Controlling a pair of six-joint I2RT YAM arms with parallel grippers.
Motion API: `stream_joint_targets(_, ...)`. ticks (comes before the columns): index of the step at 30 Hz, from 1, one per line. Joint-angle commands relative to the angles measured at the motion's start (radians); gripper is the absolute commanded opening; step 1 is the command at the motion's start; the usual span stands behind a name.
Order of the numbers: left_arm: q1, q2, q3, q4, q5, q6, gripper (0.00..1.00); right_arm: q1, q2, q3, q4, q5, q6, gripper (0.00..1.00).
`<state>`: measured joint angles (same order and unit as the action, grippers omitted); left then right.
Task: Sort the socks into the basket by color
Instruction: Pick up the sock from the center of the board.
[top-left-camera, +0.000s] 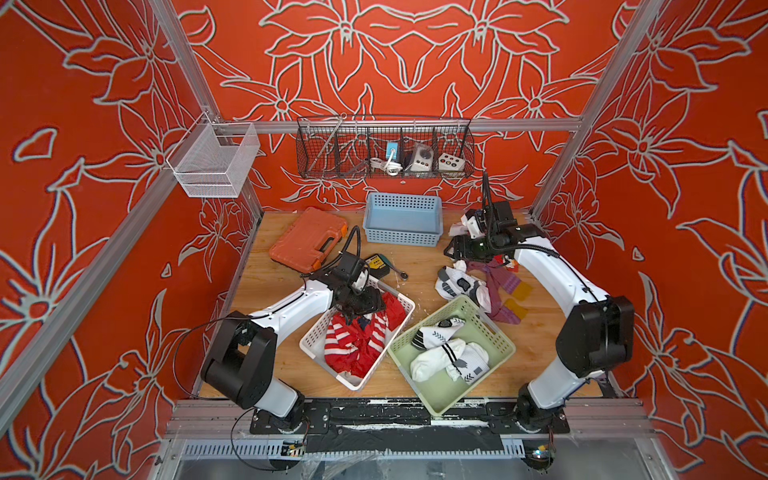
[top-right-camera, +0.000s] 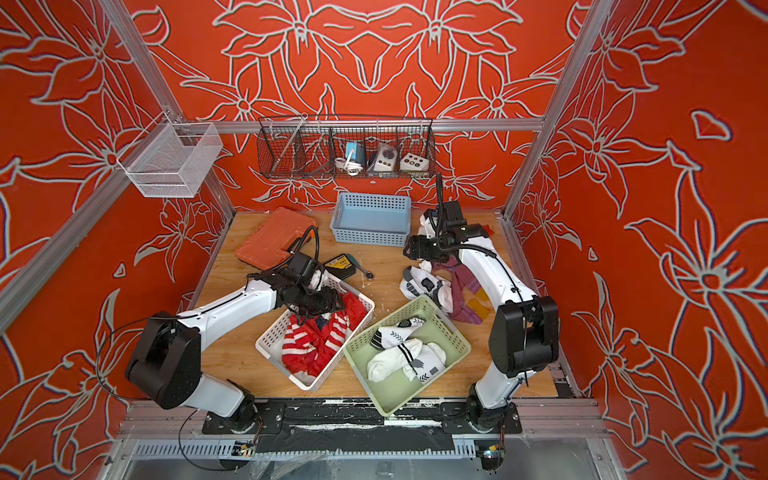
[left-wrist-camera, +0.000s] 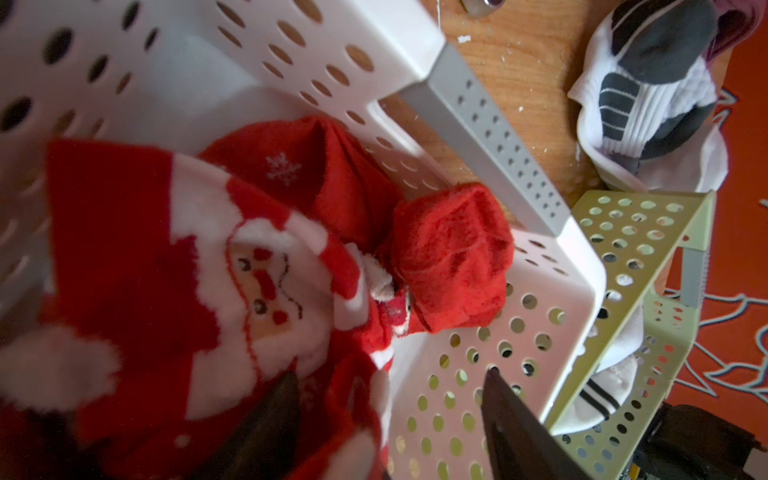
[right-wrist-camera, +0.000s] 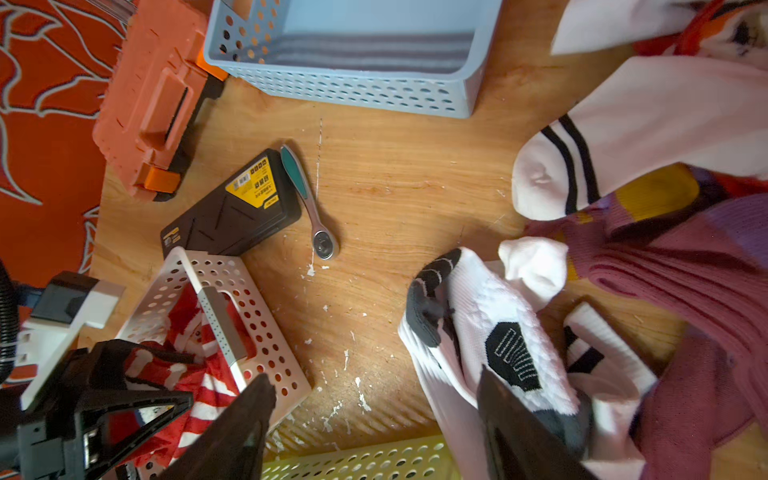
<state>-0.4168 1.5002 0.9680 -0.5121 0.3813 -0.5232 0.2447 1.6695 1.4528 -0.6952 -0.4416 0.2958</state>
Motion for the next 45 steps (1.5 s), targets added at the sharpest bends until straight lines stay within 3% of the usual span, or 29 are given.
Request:
stream_joint_targets(1,0.006,-0.042,0.012,-0.023,0.003,0.008,0.74,0.0,0.035,-0.002,-0.03,0.02,-0.026,0.76)
stream_joint_targets(8,0.006,-0.151,0.036,-0.073,-0.058,0.007,0.85,0.025,0.117,-0.007,-0.018,0.026,-0.031,0.75)
stream_joint_targets(11,0.006,-0.197,0.051,-0.09,-0.084,0.006,0.99,0.043,0.154,0.005,-0.021,0.048,-0.037,0.74)
stream_joint_targets(17,0.005,-0.265,0.08,-0.109,-0.123,0.011,1.0,0.083,0.22,0.018,-0.021,0.089,-0.036,0.67)
stream_joint_targets(20,0.006,-0.281,0.093,-0.107,-0.117,0.004,1.0,0.088,0.246,0.014,-0.02,0.131,-0.032,0.57)
stream_joint_targets(23,0.006,-0.299,0.103,-0.103,-0.113,-0.003,1.0,0.088,0.257,0.015,-0.018,0.16,-0.032,0.4)
stream_joint_targets(27,0.006,-0.313,0.115,-0.103,-0.109,0.003,1.0,0.088,0.253,0.014,-0.015,0.164,-0.032,0.0)
stream_joint_targets(45,0.006,-0.285,0.152,-0.015,-0.061,0.0,0.99,0.09,-0.057,0.012,-0.055,0.155,-0.086,0.0)
